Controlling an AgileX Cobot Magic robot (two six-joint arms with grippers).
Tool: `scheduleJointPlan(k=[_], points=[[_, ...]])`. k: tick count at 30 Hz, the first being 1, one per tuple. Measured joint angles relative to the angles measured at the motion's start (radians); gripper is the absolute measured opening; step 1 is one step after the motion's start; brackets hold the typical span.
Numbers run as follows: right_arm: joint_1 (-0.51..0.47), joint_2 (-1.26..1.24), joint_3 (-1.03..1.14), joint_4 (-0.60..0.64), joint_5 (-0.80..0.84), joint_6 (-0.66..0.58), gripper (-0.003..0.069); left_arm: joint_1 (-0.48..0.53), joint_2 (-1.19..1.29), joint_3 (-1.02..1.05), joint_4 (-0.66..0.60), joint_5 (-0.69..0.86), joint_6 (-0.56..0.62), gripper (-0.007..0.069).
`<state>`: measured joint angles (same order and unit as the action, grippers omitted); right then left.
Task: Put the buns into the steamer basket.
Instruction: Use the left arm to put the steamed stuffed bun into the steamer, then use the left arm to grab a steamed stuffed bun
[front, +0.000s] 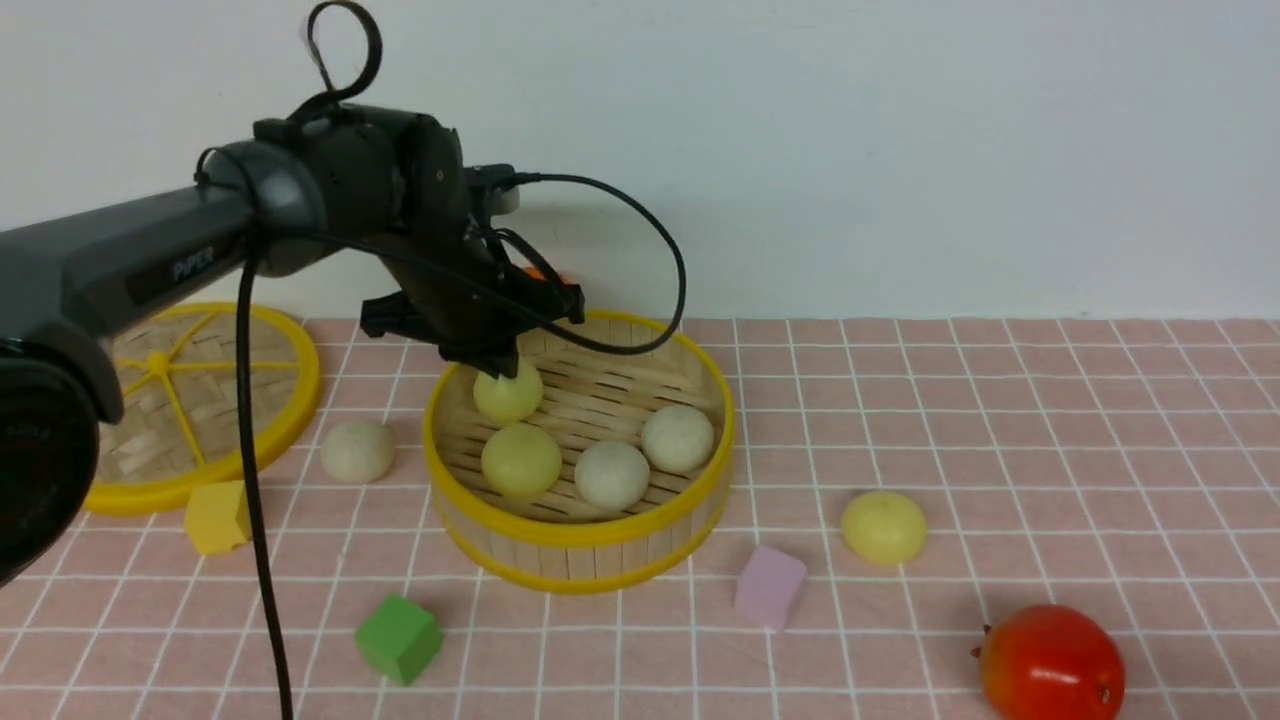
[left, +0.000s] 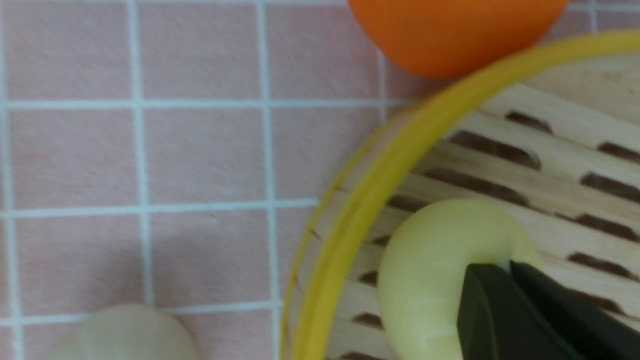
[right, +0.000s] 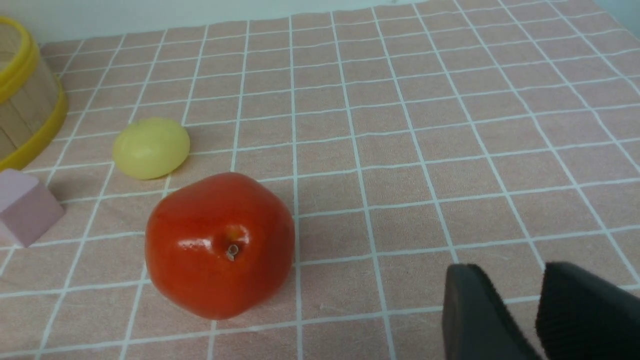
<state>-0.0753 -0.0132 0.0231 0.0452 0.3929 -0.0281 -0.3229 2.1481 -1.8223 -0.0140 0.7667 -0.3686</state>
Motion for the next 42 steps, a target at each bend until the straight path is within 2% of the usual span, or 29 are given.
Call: scheduleJointPlan(k=[4,15,19,22,23,25,28,32,33,37,42], points=[[0.000,0.000,0.000,0.000,0.000,0.000,0.0239,0.000,-0.002,0.000,0.043,-0.003,-0.034,0.0013],[0.000,0.000,0.000,0.000,0.000,0.000,0.0239,0.000,0.029,-0.001,0.042,0.024,-0.078,0.0031],[0.000,0.000,0.000,0.000,0.000,0.000,0.0239,0.001,-0.005,0.000,0.041,0.074,-0.085,0.0125],[0.000,0.000,0.000,0.000,0.000,0.000,0.0239,0.002,-0.089,0.000,0.041,0.152,-0.084,0.0248],[0.000,0.000,0.000,0.000,0.000,0.000,0.0239,0.002,-0.096,0.000,0.041,0.156,-0.084,0.0256],[0.000,0.000,0.000,0.000,0.000,0.000,0.0239,0.017,-0.192,0.001,0.063,0.217,-0.070,0.0344],[0.000,0.000,0.000,0.000,0.000,0.000,0.0239,0.070,-0.295,0.064,0.085,0.235,-0.070,0.0407],[0.000,0.000,0.000,0.000,0.000,0.000,0.0239,0.149,-0.340,0.189,0.035,0.183,-0.069,0.0410],[0.000,0.000,0.000,0.000,0.000,0.000,0.0239,0.186,-0.331,0.271,-0.020,0.111,-0.043,0.0393],[0.000,0.000,0.000,0.000,0.000,0.000,0.0239,0.208,-0.276,0.328,-0.097,0.011,0.017,0.0346],[0.000,0.000,0.000,0.000,0.000,0.000,0.0239,0.208,-0.198,0.331,-0.117,-0.082,0.033,0.0312]])
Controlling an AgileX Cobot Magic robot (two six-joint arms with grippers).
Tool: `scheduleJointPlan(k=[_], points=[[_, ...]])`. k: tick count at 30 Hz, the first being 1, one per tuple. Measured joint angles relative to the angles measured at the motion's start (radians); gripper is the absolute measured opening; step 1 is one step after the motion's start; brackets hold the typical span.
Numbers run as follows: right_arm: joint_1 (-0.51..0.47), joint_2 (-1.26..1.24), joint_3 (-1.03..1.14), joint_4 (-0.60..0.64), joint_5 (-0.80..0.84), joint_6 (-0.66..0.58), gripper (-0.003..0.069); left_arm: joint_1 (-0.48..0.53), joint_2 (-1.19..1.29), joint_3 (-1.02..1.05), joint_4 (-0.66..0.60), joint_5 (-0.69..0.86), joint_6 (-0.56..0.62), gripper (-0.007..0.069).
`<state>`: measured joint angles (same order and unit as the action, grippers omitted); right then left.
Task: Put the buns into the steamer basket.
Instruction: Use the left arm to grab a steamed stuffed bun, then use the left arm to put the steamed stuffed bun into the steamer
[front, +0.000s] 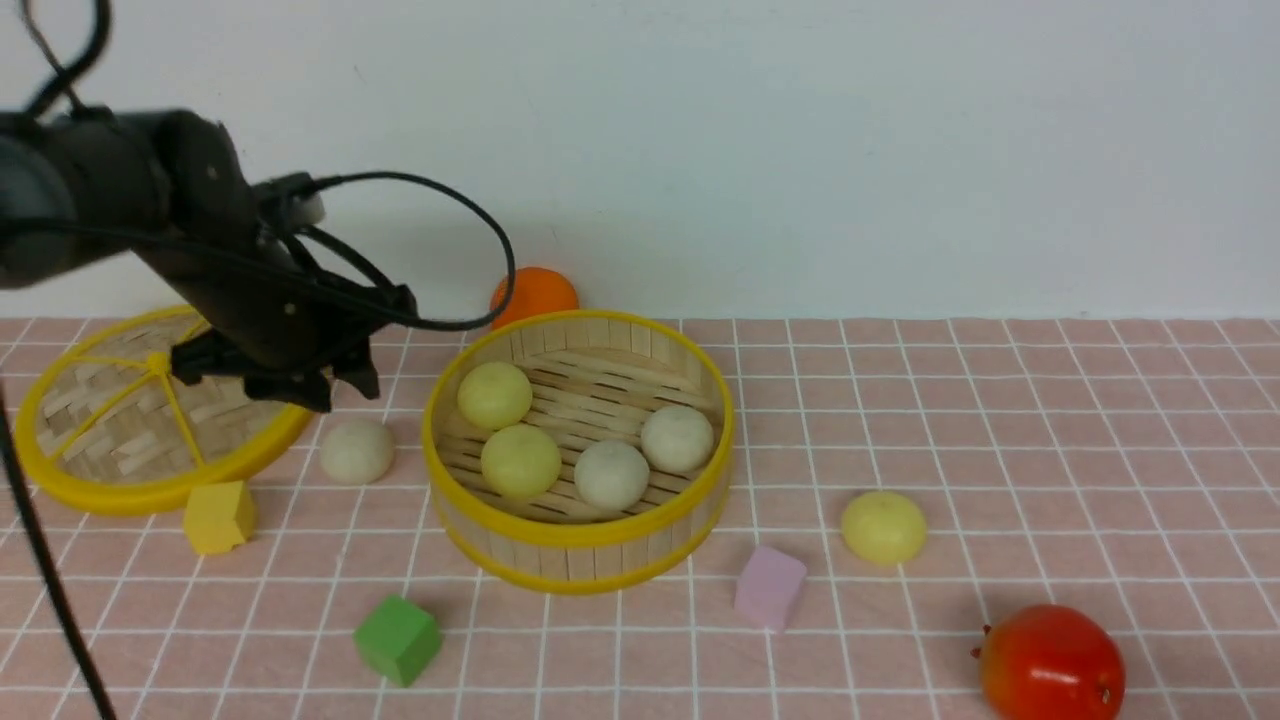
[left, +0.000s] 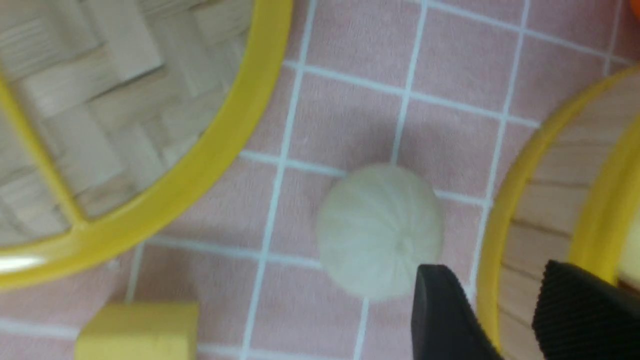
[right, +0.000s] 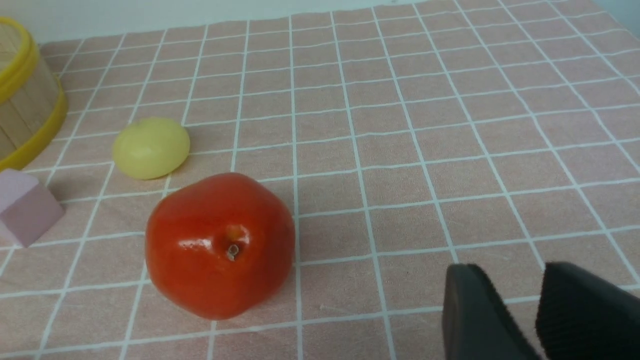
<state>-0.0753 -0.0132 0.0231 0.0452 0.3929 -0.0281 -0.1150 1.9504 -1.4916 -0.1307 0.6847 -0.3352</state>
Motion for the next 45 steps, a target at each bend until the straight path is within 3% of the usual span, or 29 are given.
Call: scheduleJointPlan(k=[18,24,26,32,35,40,45], points=[[0.000,0.000,0.000,0.000,0.000,0.000,0.0239,0.000,0.100,0.000,0.035,-0.074,0.002,0.0295],[0.000,0.000,0.000,0.000,0.000,0.000,0.0239,0.000,0.100,0.000,0.044,-0.076,0.003,0.0157],[0.000,0.000,0.000,0.000,0.000,0.000,0.0239,0.000,0.101,-0.017,0.052,-0.040,0.003,0.0048],[0.000,0.000,0.000,0.000,0.000,0.000,0.0239,0.000,0.079,-0.157,0.074,0.141,0.005,0.0013],[0.000,0.000,0.000,0.000,0.000,0.000,0.0239,-0.011,0.043,-0.233,0.029,0.162,0.020,0.0013],[0.000,0.000,0.000,0.000,0.000,0.000,0.0239,-0.139,0.030,-0.364,-0.132,0.116,0.140,0.0013],[0.000,0.000,0.000,0.000,0.000,0.000,0.0239,-0.210,0.116,-0.409,-0.165,0.080,0.156,0.0013]])
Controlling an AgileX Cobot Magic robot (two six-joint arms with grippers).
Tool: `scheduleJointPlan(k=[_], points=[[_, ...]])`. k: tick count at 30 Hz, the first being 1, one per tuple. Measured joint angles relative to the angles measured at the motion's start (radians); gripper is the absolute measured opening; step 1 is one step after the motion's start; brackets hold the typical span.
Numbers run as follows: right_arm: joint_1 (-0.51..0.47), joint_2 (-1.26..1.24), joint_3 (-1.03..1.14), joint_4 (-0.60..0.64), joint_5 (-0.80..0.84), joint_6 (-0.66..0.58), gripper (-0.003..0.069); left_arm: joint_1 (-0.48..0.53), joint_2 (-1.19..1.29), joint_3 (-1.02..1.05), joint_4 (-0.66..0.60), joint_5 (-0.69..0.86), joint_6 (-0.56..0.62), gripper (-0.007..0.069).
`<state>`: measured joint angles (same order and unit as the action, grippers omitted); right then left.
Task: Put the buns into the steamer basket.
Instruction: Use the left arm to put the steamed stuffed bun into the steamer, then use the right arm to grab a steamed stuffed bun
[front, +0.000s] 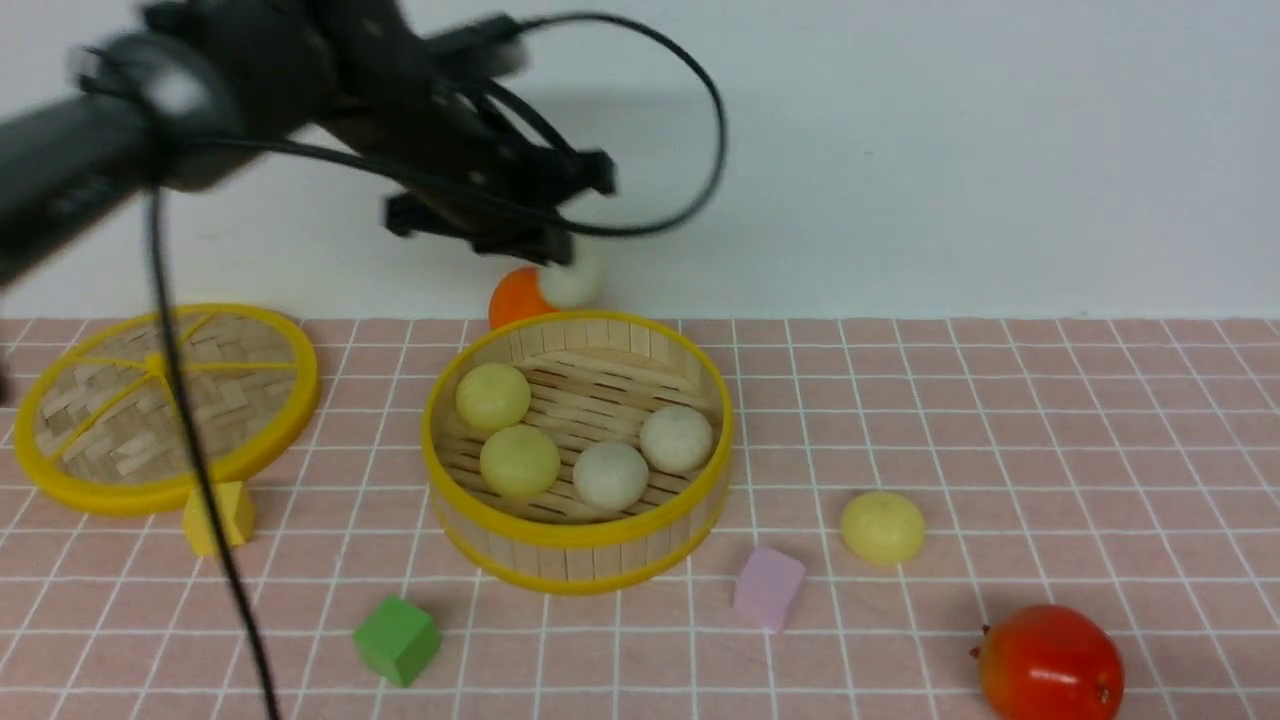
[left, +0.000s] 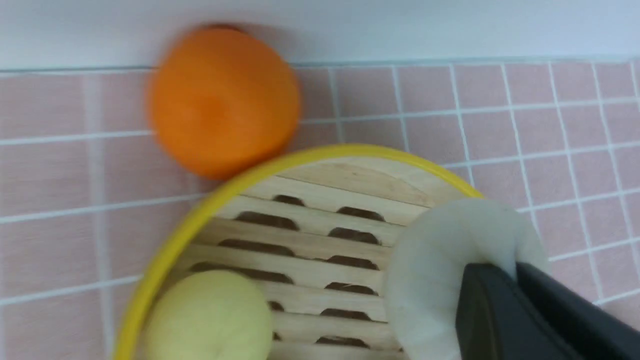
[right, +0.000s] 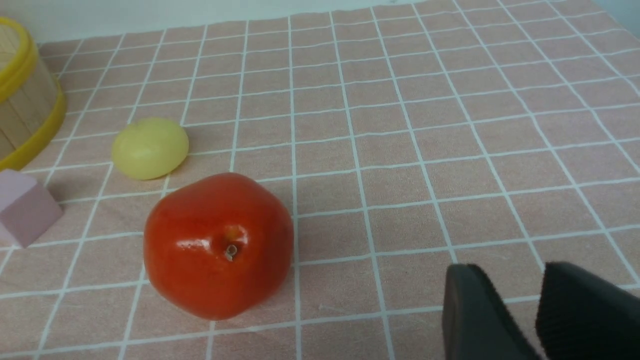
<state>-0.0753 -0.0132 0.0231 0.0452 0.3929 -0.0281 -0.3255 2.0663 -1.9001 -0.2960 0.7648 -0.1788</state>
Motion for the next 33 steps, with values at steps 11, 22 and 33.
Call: scheduleJointPlan(k=[11,22,33], points=[[0.000,0.000,0.000,0.000,0.000,0.000,0.0239,0.002,0.165,-0.008,-0.003,-0.096,-0.021,0.0034],[0.000,0.000,0.000,0.000,0.000,0.000,0.0239,0.002,0.084,-0.102,0.263,0.144,-0.187,0.0496],[0.000,0.000,0.000,0.000,0.000,0.000,0.0239,0.002,-0.507,-0.110,0.352,0.459,-0.215,0.0427]])
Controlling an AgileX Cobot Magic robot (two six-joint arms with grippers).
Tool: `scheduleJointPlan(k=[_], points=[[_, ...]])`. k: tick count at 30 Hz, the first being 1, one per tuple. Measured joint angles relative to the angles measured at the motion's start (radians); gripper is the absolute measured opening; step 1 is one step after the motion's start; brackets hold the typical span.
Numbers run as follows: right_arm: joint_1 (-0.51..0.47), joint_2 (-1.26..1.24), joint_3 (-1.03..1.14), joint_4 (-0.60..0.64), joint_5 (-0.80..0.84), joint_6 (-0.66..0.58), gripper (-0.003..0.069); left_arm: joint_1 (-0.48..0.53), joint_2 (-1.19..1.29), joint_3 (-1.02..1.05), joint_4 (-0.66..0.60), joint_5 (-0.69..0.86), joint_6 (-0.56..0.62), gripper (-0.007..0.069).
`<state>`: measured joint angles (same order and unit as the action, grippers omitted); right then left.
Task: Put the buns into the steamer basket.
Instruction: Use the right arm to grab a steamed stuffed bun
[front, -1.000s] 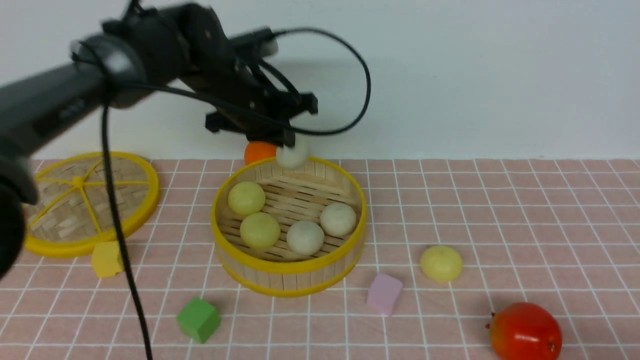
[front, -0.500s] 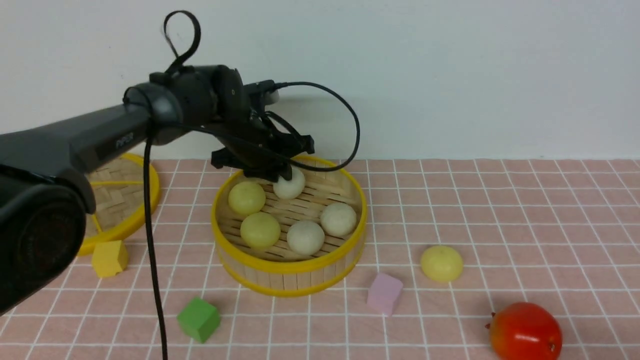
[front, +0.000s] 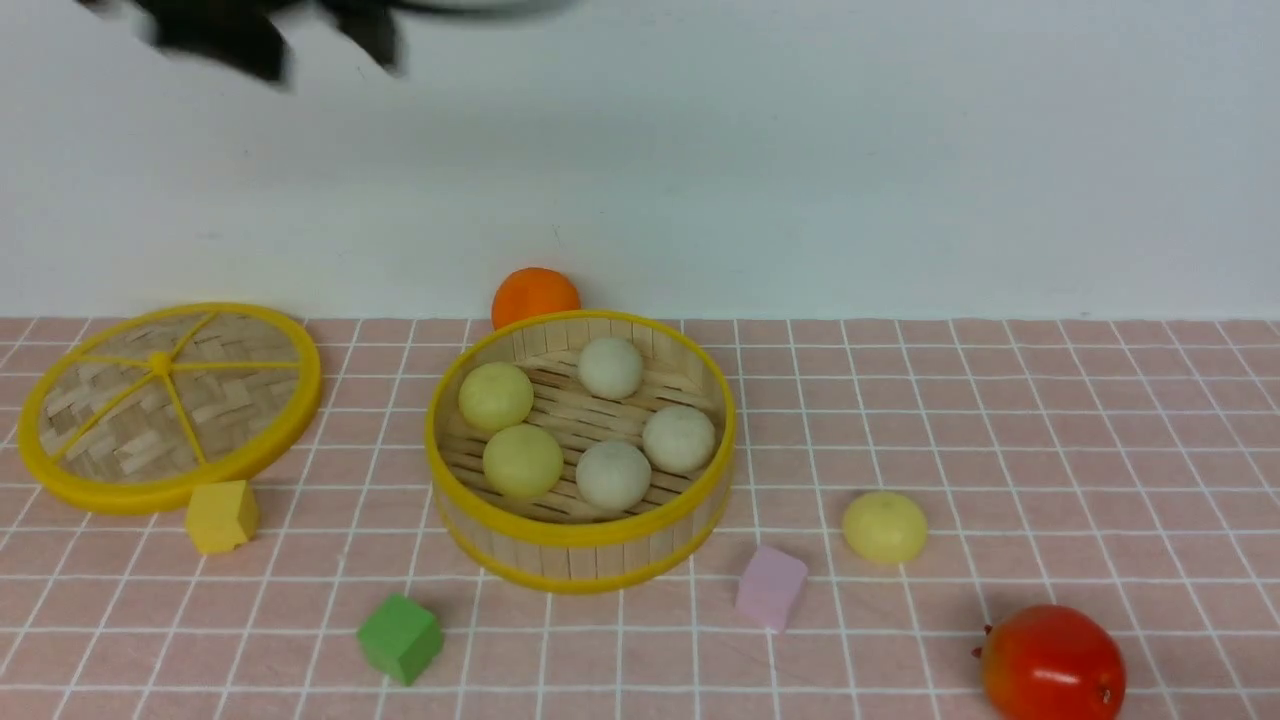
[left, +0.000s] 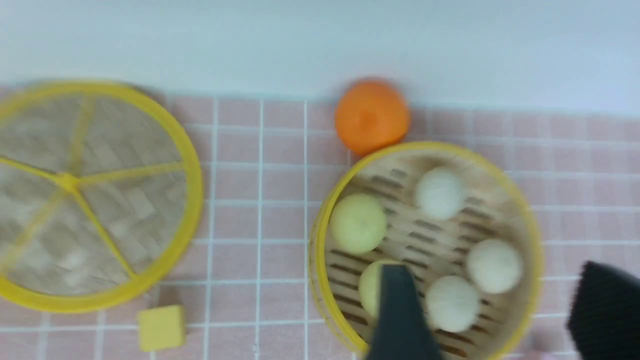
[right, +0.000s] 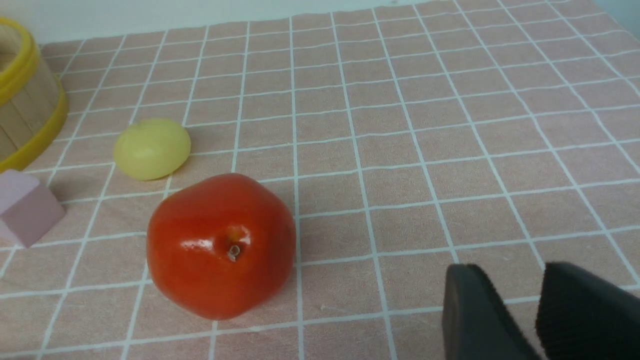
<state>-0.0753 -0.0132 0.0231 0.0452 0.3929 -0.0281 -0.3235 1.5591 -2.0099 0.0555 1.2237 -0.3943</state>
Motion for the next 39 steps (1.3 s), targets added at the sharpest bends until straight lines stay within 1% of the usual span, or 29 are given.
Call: scheduleJointPlan(k=[2,3,4,5,6,7,8,9,10,11,12,13,14,15,18,19,22,25,31,35,39], points=[[0.000,0.000,0.000,0.000,0.000,0.000,0.0239,0.000,-0.097,0.055,-0.005,0.000,0.005,0.0357],[0.000,0.000,0.000,0.000,0.000,0.000,0.0239,0.000,-0.199,0.144,-0.007,0.000,0.008,0.0291],[0.000,0.000,0.000,0.000,0.000,0.000,0.0239,0.000,-0.229,0.170,-0.009,0.000,0.008,0.0258],[0.000,0.000,0.000,0.000,0.000,0.000,0.0239,0.000,-0.352,0.289,-0.011,0.000,0.009,0.0169],[0.000,0.000,0.000,0.000,0.000,0.000,0.0239,0.000,-0.368,0.289,-0.012,0.000,0.009,0.0158],[0.000,0.000,0.000,0.000,0.000,0.000,0.0239,0.000,-0.530,0.465,-0.014,-0.005,0.009,0.0066],[0.000,0.000,0.000,0.000,0.000,0.000,0.0239,0.000,-0.629,0.580,-0.017,-0.026,0.005,0.0014],[0.000,0.000,0.000,0.000,0.000,0.000,0.0239,0.000,-0.646,0.600,-0.018,-0.032,0.005,0.0012],[0.000,0.000,0.000,0.000,0.000,0.000,0.0239,0.000,-0.778,0.757,-0.023,-0.088,-0.012,0.0013],[0.000,0.000,0.000,0.000,0.000,0.000,0.0239,0.000,-0.843,0.854,-0.027,-0.128,-0.023,0.0013],[0.000,0.000,0.000,0.000,0.000,0.000,0.0239,0.000,-0.858,0.854,-0.028,-0.128,-0.023,0.0013],[0.000,0.000,0.000,0.000,0.000,0.000,0.0239,0.000,-0.969,1.018,-0.033,-0.196,-0.054,0.0013],[0.000,0.000,0.000,0.000,0.000,0.000,0.0239,0.000,-1.024,1.084,-0.034,-0.214,-0.064,0.0013],[0.000,0.000,0.000,0.000,0.000,0.000,0.0239,0.000,-1.068,1.161,-0.037,-0.246,-0.084,0.0013],[0.000,0.000,0.000,0.000,0.000,0.000,0.0239,0.000,-1.127,1.291,-0.056,-0.299,-0.105,0.0013],[0.000,0.000,0.000,0.000,0.000,0.000,0.0239,0.000,-1.159,1.376,-0.079,-0.348,-0.109,0.0013],[0.000,0.000,0.000,0.000,0.000,0.000,0.0239,0.000,-1.208,1.442,-0.109,-0.393,-0.111,0.0013],[0.000,0.000,0.000,0.000,0.000,0.000,0.0239,0.000,-1.285,1.489,-0.112,-0.411,-0.111,0.0013],[0.000,0.000,0.000,0.000,0.000,0.000,0.0239,0.000,-1.326,1.494,-0.096,-0.427,-0.112,0.0013],[0.000,0.000,0.000,0.000,0.000,0.000,0.0239,0.000,-1.326,1.505,0.017,-0.518,-0.112,0.0013],[0.000,0.000,0.000,0.000,0.000,0.000,0.0239,0.001,-1.328,1.571,0.129,-0.664,-0.115,0.0013]])
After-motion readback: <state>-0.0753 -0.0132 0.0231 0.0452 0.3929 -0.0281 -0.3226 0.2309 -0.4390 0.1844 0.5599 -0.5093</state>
